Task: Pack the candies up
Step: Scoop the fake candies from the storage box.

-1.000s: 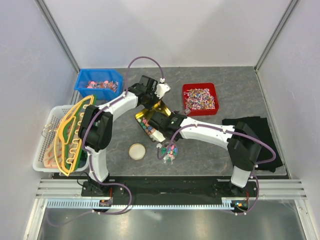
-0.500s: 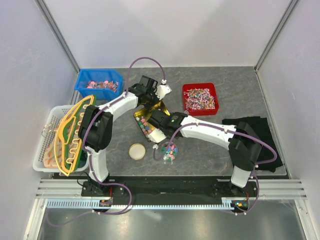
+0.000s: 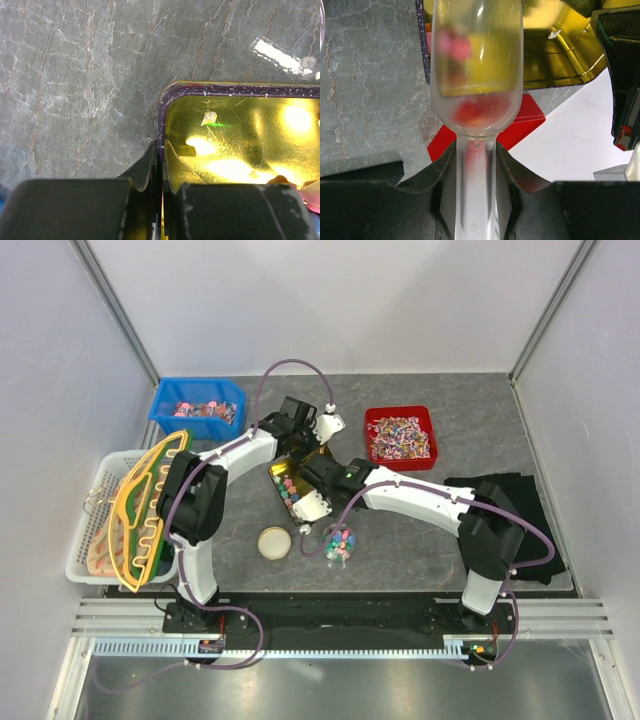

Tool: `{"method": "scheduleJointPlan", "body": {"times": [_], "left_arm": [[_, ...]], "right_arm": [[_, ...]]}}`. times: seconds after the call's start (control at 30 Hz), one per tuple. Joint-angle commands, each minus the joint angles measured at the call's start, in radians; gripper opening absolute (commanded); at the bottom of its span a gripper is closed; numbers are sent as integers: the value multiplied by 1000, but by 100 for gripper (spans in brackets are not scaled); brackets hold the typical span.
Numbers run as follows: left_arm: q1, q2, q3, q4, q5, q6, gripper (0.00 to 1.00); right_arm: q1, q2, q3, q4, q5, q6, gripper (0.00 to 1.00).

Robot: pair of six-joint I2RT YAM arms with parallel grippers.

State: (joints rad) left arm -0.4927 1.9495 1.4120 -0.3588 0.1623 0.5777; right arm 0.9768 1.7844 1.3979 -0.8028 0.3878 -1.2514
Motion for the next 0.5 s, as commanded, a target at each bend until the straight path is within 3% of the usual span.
{"method": "scheduleJointPlan", "body": {"times": [0.0,0.47], "left_arm": [[-35,-127,-21,167,68,-16,2],[-76,-235,-79,233,-15,-22,2]], "right_arm": [[8,52,4,-9,-112,4,0],[-1,47,13,-105,11,-60,0]]}}
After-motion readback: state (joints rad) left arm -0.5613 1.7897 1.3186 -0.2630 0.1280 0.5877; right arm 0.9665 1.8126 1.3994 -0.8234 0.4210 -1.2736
